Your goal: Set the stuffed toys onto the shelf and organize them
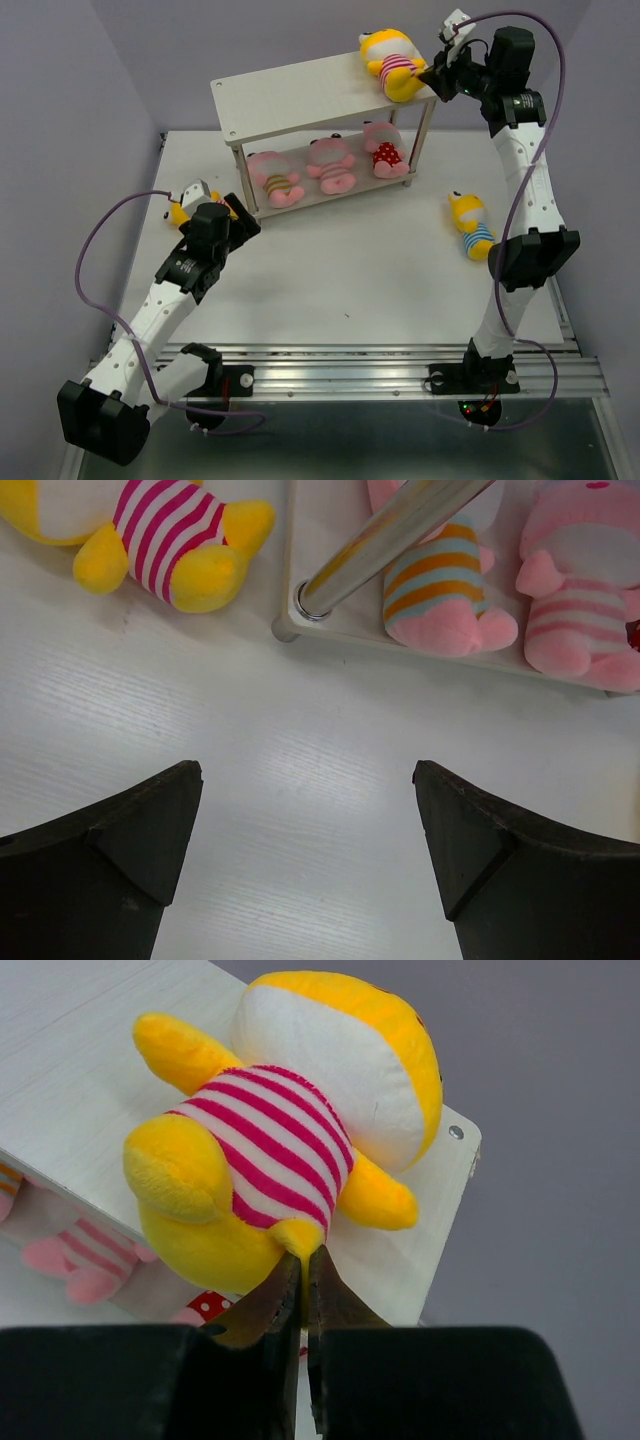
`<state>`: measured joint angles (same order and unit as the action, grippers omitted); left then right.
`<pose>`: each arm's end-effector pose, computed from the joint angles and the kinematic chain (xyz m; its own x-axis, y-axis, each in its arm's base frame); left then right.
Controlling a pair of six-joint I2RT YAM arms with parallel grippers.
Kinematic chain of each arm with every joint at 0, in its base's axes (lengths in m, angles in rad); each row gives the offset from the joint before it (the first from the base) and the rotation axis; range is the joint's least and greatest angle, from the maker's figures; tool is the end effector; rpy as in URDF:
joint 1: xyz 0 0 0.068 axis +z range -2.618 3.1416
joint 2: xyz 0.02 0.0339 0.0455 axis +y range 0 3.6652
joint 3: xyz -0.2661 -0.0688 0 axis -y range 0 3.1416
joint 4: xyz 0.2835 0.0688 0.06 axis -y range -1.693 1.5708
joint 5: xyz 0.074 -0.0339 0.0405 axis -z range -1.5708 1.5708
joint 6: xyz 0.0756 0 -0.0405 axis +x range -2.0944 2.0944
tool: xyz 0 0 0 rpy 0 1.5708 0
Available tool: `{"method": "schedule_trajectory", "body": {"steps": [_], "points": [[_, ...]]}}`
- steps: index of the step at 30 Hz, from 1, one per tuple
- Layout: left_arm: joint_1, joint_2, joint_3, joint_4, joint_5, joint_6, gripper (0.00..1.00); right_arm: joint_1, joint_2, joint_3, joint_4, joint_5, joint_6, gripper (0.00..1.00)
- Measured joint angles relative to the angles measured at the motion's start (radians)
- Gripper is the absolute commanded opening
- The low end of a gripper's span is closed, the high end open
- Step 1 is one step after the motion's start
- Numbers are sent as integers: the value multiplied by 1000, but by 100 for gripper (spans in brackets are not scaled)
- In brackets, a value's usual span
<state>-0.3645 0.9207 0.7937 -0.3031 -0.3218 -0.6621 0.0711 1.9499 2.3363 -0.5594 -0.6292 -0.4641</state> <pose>0.2703 -0.0775 0.2882 -0.3500 -0.4907 -0.7979 -0.1846 0.8713 -0.4548 0.4872 0.0793 0.4999 0.1310 -0.3535 -0.9262 -0.6453 0.6789 -0.3503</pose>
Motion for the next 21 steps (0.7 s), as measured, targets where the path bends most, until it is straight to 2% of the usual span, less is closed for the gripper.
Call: {"method": "schedule_trajectory", "body": {"steps": [6,10,21], "points": [[0,0,0,0,0,0,99,0,9,1,13,-1,16,22],[0,2,0,0,0,0,99,0,9,5,27,-2,27,25],[0,7,0,0,2,0,99,0,9,6,56,-2,50,46]]}}
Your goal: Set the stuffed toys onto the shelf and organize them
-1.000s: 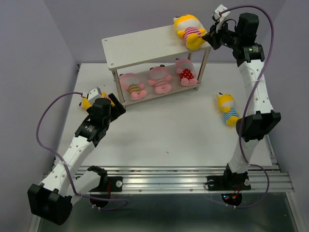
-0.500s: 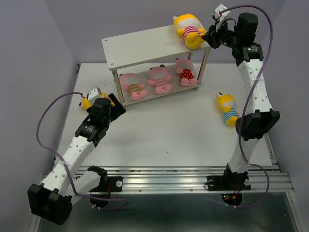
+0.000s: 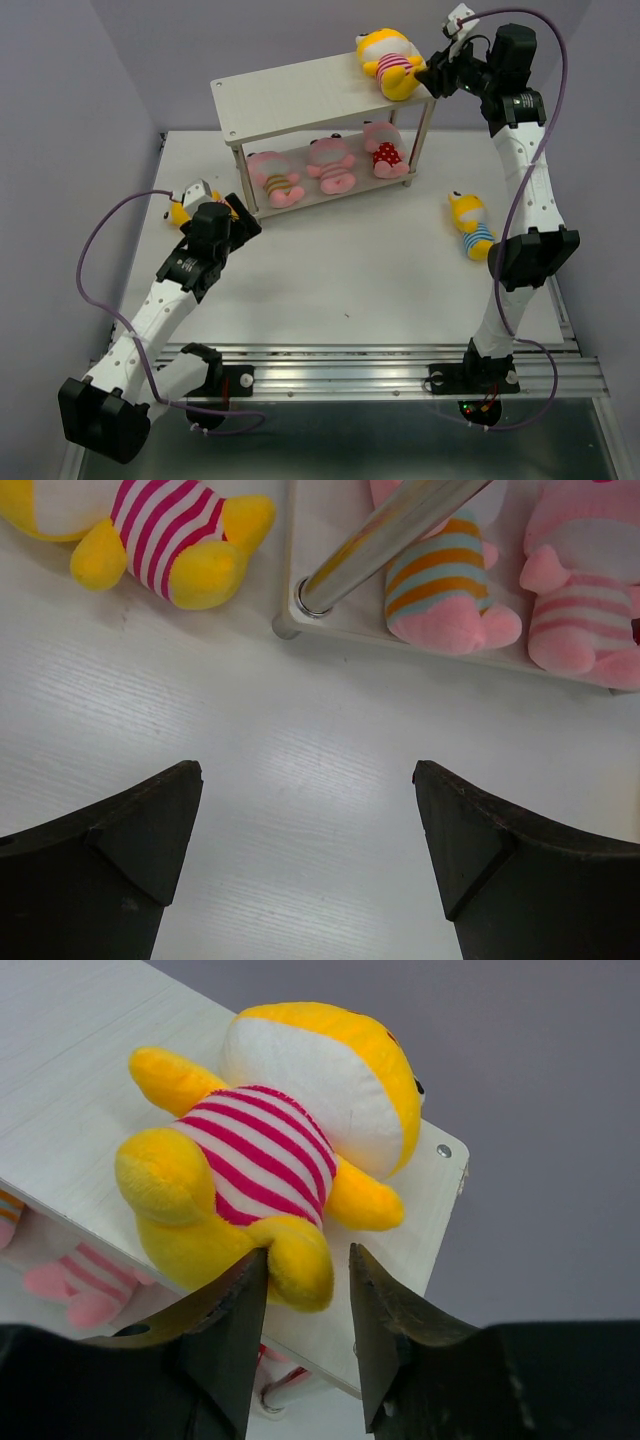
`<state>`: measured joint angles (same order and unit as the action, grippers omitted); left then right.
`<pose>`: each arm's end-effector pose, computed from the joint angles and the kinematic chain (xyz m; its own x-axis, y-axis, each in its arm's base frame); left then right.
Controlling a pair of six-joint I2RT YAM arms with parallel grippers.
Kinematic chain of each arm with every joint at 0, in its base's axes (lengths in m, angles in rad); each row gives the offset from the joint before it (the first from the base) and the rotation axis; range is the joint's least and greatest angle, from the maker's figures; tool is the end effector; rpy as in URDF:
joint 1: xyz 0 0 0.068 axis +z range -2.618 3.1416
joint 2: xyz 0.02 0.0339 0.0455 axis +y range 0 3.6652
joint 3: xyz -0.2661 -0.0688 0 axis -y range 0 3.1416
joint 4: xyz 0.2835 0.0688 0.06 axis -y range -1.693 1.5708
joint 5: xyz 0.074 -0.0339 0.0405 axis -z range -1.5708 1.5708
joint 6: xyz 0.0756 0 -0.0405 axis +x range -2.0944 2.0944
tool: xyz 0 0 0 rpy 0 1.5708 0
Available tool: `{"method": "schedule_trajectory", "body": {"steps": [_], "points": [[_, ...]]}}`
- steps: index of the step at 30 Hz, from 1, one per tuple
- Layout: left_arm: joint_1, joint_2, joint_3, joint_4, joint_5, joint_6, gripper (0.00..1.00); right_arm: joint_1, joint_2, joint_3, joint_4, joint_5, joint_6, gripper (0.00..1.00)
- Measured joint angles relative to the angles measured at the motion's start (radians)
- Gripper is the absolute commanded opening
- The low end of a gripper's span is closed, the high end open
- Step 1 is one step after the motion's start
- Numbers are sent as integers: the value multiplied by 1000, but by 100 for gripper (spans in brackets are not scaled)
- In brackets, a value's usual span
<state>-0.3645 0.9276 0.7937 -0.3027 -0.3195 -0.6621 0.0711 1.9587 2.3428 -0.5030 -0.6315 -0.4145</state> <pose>0.2714 -0.0782 0.2864 -0.3562 -0.4888 -0.7964 -0.1857 0.8723 -0.4524 0.4907 0.0797 0.5057 0.1503 -0.3152 -0.9371 -0.6353 0.6954 -0.3358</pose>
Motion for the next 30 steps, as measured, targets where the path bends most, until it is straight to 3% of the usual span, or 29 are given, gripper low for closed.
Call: {"method": "schedule_trajectory", "body": {"steps": [8,14,19,21,23,30], "points": [[0,6,0,2,6,0,99,0,0,2,18,0,20,61],[0,6,0,8,6,0,99,0,0,6,39,-6,41,63],[0,6,0,9,10,0,99,0,-5,6,61,-20,60,69],[0,6,0,11,13,0,99,0,-12,6,67,-28,68,79],[0,6,0,15,16,0,99,0,-26,2,70,-35,75,100],[0,-3,0,14,25,0,99,0,-187,-169,154,40,161,100]]}}
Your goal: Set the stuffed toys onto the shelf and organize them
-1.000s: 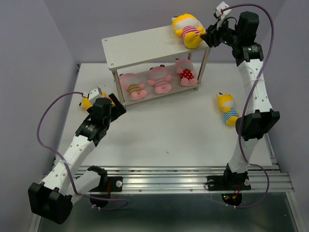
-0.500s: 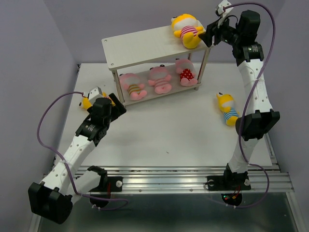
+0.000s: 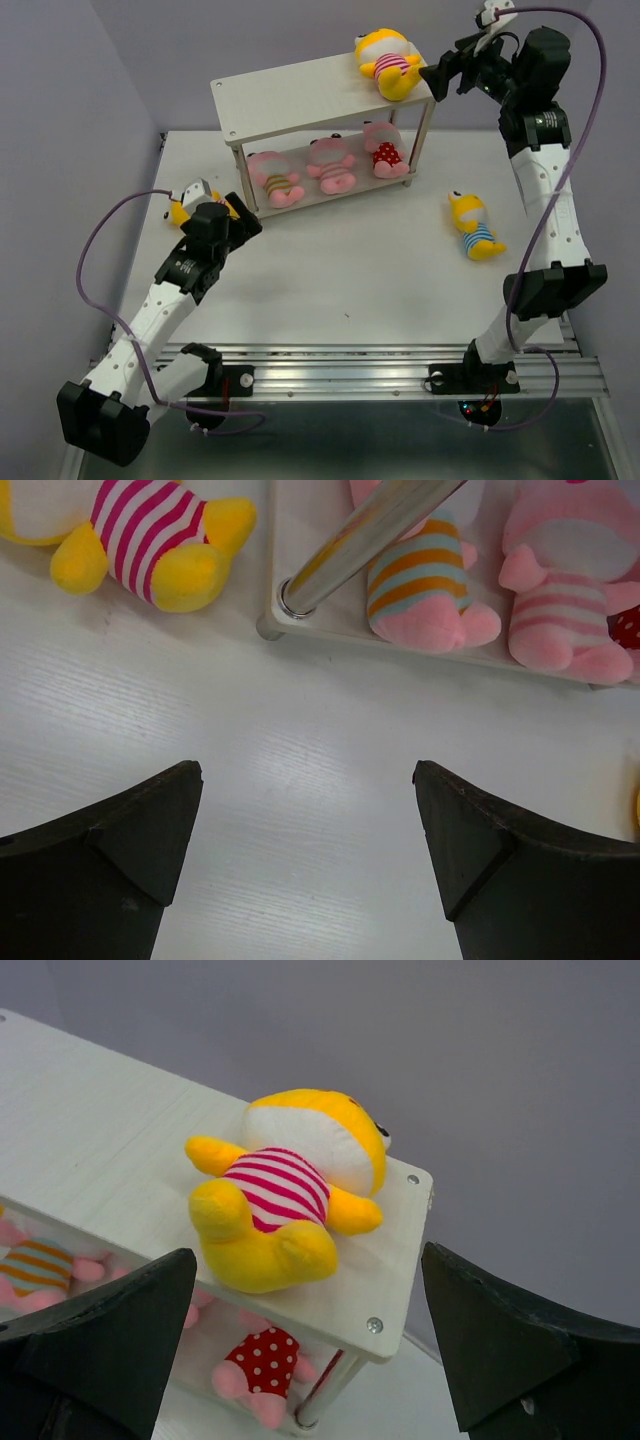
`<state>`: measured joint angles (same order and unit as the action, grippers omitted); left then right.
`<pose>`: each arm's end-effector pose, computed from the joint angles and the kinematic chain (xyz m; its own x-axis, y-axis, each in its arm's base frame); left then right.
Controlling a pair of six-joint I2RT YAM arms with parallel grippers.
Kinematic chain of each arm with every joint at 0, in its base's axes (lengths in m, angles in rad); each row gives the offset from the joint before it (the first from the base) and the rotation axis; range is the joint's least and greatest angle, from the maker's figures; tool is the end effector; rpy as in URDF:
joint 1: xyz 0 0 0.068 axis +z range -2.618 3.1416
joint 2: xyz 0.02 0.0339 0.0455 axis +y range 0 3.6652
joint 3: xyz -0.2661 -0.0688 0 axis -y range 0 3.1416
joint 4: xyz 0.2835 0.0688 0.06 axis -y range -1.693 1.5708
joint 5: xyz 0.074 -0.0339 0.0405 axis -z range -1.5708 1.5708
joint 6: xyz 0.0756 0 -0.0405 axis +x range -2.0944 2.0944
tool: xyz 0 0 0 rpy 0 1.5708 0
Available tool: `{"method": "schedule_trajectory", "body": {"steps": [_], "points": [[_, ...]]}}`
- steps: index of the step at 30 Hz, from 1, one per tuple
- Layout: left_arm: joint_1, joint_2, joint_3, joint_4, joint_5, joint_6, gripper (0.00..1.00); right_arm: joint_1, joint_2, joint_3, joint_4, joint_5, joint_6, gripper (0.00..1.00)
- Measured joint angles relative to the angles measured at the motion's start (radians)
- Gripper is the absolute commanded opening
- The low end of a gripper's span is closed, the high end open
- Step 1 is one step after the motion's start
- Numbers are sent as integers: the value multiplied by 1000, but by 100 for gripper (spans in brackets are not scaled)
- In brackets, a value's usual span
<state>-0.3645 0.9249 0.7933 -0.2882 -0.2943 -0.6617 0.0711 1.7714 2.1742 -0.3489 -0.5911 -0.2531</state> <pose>0.2717 -0.0802 0.2886 -0.3580 -0.4928 -0.7931 -0.1601 0.8692 -0.4678 0.4428 0.0738 0.5480 0.2058 -0.1938 -0.9592 -0.5810 0.7645 -0.2791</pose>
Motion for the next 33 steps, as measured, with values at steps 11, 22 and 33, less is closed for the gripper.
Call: {"method": "schedule_trajectory", "body": {"steps": [11,22,33], "points": [[0,-71,-3,11,29,-3,99,0,-549,-608,89,619,364,100],[0,-71,-48,18,86,-9,99,-6,-706,-1093,-250,980,701,100],[0,-69,-48,31,111,-9,99,-183,-598,-1263,-292,922,770,95]]}}
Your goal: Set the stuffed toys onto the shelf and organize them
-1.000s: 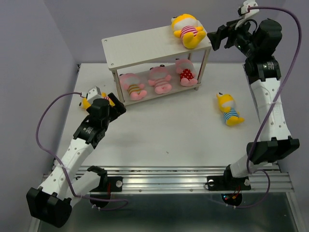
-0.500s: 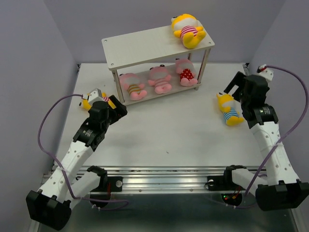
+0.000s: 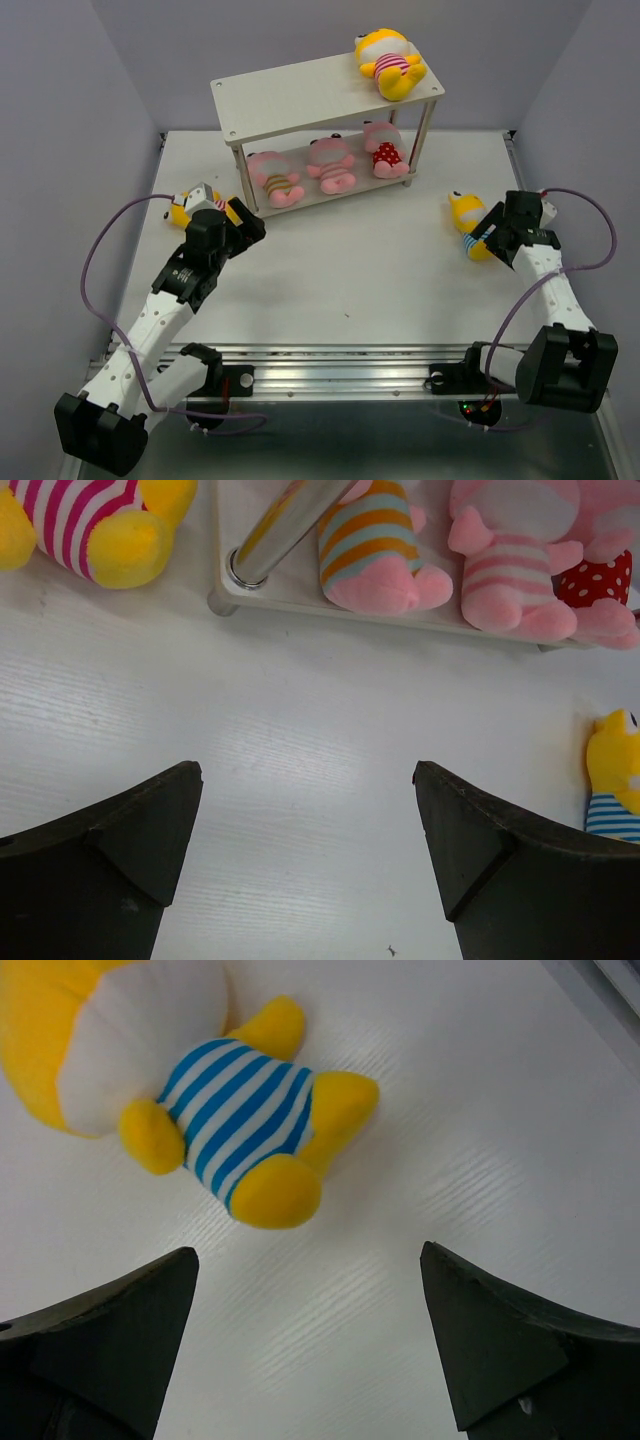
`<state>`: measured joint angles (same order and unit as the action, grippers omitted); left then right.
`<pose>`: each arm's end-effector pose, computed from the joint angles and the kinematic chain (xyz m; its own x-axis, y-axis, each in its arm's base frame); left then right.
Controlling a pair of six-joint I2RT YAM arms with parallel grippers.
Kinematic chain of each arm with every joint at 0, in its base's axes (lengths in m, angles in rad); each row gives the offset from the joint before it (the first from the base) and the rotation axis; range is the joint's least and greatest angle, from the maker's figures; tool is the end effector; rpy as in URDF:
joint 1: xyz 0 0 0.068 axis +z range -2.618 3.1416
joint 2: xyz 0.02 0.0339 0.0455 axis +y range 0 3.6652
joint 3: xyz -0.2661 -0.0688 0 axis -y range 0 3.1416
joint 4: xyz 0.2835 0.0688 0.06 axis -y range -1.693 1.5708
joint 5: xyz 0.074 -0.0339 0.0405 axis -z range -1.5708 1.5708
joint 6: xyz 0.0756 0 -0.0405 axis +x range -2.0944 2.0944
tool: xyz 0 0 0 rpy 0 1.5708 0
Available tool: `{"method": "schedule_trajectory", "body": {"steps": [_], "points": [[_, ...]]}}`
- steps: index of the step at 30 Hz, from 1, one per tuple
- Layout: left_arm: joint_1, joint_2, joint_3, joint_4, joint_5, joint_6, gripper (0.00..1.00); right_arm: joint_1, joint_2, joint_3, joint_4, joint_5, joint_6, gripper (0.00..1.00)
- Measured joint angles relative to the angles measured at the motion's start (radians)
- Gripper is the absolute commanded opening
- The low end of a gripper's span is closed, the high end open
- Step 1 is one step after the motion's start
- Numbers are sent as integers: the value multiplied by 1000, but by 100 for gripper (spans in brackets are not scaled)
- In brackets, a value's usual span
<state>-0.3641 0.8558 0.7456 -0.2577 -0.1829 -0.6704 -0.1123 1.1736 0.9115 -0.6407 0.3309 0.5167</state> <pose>0.2594 -0.0841 0.2895 -0.3824 -0.5081 -0.7718 -0.0587 0.8469 -0.5285 0.2919 -0.0576 0.2292 -0.5271 0.5296 -0.6646 0.6514 0.7540 0.0842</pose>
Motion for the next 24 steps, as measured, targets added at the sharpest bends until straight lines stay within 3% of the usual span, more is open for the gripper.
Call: {"method": "schedule_trajectory", "body": {"steps": [7,17,24], "points": [[0,0,0,0,0,0,99,-152,0,-153,136,-180,65,84],[0,21,0,2,0,0,99,-159,-11,-241,295,-284,146,83],[0,21,0,7,1,0,99,-166,-16,-251,378,-283,177,74]]}}
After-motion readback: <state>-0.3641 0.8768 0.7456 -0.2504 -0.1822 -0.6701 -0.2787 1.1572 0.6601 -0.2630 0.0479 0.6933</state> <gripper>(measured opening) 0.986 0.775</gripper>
